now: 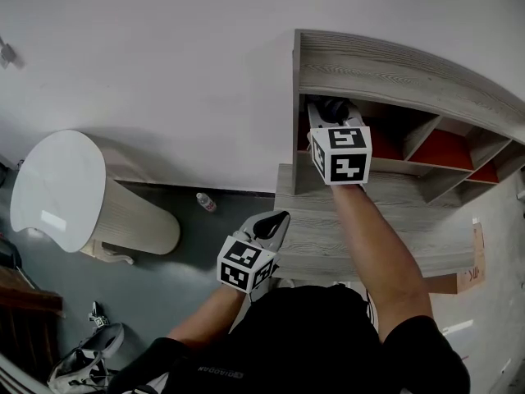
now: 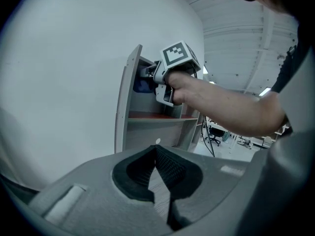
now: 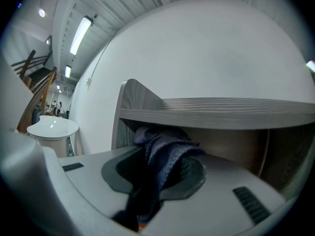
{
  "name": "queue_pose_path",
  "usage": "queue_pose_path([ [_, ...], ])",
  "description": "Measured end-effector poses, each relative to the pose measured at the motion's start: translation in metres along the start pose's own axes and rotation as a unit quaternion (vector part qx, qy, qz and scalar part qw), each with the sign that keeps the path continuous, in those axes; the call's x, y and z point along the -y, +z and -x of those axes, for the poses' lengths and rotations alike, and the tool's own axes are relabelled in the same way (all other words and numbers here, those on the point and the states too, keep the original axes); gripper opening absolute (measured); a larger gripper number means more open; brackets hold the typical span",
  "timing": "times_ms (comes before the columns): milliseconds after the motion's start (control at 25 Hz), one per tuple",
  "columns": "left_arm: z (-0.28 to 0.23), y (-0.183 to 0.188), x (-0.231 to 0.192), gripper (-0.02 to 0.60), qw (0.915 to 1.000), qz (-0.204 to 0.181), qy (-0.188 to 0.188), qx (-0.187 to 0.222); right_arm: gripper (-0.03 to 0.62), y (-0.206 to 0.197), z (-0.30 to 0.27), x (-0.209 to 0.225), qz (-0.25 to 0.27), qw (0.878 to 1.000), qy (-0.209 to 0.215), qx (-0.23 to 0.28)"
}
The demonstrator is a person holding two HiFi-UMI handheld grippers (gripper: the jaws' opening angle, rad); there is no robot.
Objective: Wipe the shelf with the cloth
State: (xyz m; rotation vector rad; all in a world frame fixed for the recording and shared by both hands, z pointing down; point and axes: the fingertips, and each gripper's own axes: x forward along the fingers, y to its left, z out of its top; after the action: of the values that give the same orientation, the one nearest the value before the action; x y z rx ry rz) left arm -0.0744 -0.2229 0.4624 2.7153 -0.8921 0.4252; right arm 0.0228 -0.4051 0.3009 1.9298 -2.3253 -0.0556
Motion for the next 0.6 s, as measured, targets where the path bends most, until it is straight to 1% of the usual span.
queue_pose_path([
  [320, -0.008, -0.005, 0.012, 0.008, 0.9988, -0.020, -0.044, -0.010, 0.100, -0.029, 0.062, 0.023, -0.041, 0.999, -0.007, 0.018],
  [520, -0.018, -0.012, 0.024, 0.008, 0.9978, -0.022, -0.059, -0.017, 0.099, -0.064, 0.107, 0.042, -0.076, 0.997, -0.023, 0.000],
  [600, -0.020, -0.011, 0.031, 0.008, 0.9977, -0.023, -0.062, -0.015, 0.098, -0.075, 0.125, 0.045, -0.097, 0.995, -0.020, -0.003],
])
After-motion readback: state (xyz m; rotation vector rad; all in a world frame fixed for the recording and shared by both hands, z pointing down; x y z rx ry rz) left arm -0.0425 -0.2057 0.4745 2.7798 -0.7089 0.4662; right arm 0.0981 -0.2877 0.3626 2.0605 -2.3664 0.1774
